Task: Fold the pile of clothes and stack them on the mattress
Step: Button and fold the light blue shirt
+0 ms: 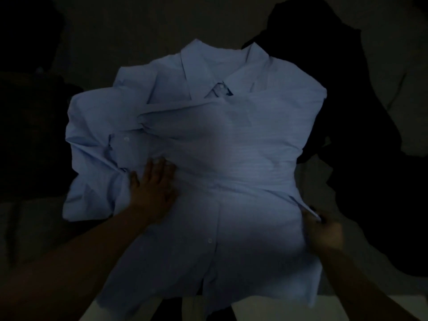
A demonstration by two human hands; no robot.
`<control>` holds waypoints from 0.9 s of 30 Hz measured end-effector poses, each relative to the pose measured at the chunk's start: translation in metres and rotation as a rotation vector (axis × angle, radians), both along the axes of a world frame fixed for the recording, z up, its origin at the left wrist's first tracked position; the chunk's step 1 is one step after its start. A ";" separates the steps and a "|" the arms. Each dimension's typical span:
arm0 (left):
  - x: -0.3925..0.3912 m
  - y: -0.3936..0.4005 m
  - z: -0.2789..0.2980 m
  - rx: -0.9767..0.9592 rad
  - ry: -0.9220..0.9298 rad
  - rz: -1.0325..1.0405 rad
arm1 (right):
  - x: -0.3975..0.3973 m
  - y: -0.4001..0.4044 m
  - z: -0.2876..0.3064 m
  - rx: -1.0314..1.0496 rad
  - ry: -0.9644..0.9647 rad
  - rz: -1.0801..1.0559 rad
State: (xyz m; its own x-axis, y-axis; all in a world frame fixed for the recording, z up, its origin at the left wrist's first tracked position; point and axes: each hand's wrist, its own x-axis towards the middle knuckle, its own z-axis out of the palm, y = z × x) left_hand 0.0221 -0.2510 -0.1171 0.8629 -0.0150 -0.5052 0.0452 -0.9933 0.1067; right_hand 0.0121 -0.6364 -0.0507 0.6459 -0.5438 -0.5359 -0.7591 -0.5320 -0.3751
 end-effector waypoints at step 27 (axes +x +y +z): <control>-0.161 0.034 0.064 -0.581 0.181 1.180 | -0.123 -0.024 0.018 0.299 0.357 0.004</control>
State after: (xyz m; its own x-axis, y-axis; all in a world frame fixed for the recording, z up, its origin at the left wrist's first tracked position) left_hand -0.1392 -0.2167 -0.0532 0.4296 0.4403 -0.7884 0.9017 -0.1614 0.4012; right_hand -0.1106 -0.6606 -0.0331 0.3942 -0.3299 -0.8578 -0.8669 -0.4434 -0.2279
